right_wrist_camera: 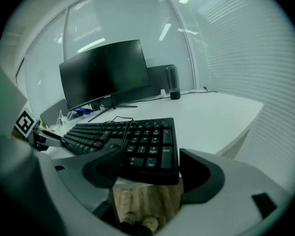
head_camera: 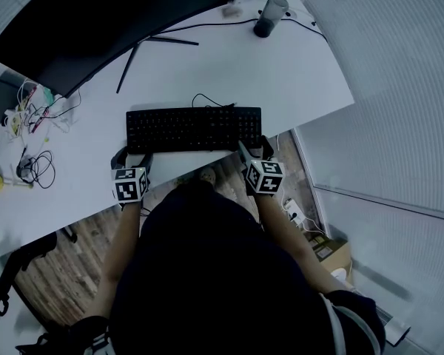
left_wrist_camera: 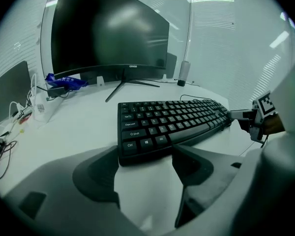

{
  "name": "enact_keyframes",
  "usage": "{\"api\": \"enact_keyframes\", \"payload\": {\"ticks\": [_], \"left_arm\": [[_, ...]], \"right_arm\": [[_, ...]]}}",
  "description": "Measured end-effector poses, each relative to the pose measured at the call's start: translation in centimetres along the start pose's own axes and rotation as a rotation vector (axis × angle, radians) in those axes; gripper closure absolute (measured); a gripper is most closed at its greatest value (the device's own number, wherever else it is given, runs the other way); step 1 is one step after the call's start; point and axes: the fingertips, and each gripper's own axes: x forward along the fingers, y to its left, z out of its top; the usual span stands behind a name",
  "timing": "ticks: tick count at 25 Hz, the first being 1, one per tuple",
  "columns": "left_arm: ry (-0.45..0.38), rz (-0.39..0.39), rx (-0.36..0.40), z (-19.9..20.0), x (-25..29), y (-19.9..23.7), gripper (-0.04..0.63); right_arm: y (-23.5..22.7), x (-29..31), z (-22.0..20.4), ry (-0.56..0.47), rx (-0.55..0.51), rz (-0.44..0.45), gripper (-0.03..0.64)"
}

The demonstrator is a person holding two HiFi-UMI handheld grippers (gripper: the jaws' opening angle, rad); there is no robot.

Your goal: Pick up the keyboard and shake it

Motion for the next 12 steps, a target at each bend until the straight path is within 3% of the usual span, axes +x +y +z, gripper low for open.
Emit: {"api": "enact_keyframes", "payload": {"ticks": [4,9,11,12], "left_arm": [[-0.029,0.033,-0.002,1.1,-0.6,0.6,0.273],[-0.246,0.067,-0.04,7.1,-5.1,1.9,0.286],[-0.369,0.064,-0.019,10.9,-7.8,1.2,0.416],[-0.432,0.061,-0.002,13.0,-9.2,0.7,0.464]], "right_arm": [[0.4,0.1,1.6,0.009,-0.176,-0.053,0.273],[1.7,-1.9,7.7,-0.141,-0.152,-0.046,0.289],[2.9,-3.3,11.3,-0.228,-0.153,-0.037,0.517],[3.7,-4.0,13.5,-0.272,-0.154,-0.025,0.553]]}}
